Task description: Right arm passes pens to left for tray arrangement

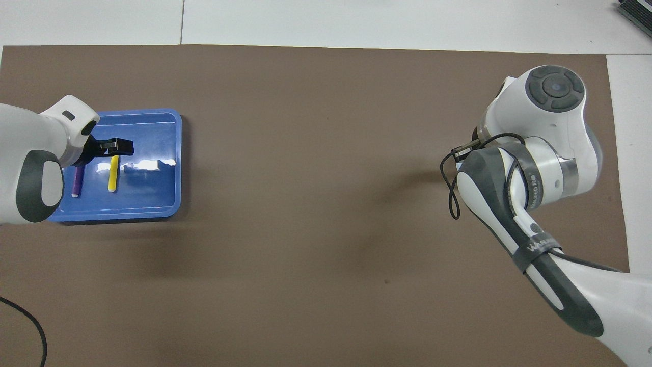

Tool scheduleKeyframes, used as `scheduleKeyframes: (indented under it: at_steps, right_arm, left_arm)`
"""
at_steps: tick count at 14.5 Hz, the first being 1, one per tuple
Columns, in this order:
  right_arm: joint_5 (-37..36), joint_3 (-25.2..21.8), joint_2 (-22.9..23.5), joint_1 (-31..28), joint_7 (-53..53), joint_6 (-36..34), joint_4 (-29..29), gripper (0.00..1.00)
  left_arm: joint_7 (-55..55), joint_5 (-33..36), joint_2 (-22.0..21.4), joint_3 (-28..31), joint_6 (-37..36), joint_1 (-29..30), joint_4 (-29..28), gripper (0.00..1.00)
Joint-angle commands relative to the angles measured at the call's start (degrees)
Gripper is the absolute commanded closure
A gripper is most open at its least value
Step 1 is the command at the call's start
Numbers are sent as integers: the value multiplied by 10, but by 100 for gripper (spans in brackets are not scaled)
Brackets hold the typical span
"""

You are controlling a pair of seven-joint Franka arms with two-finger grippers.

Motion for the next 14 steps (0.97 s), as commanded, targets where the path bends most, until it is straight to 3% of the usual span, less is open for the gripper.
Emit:
scheduleKeyframes:
  at_steps: [1,10,14]
  right_arm:
    - [-5,4,-15,-11,-21,-6,-14,67]
    - [-6,5,-12,-13,-21,15,-10,67]
    - [-7,4,-11,-13,-21,21,-9,67]
  left_arm:
    - [-13,-18,-14,4,-16,-10,-7,1]
    - [-45,-55,-16,4,-31,-22,-4,1]
    - [-73,-105,-18,4,-44,-41,-6,1]
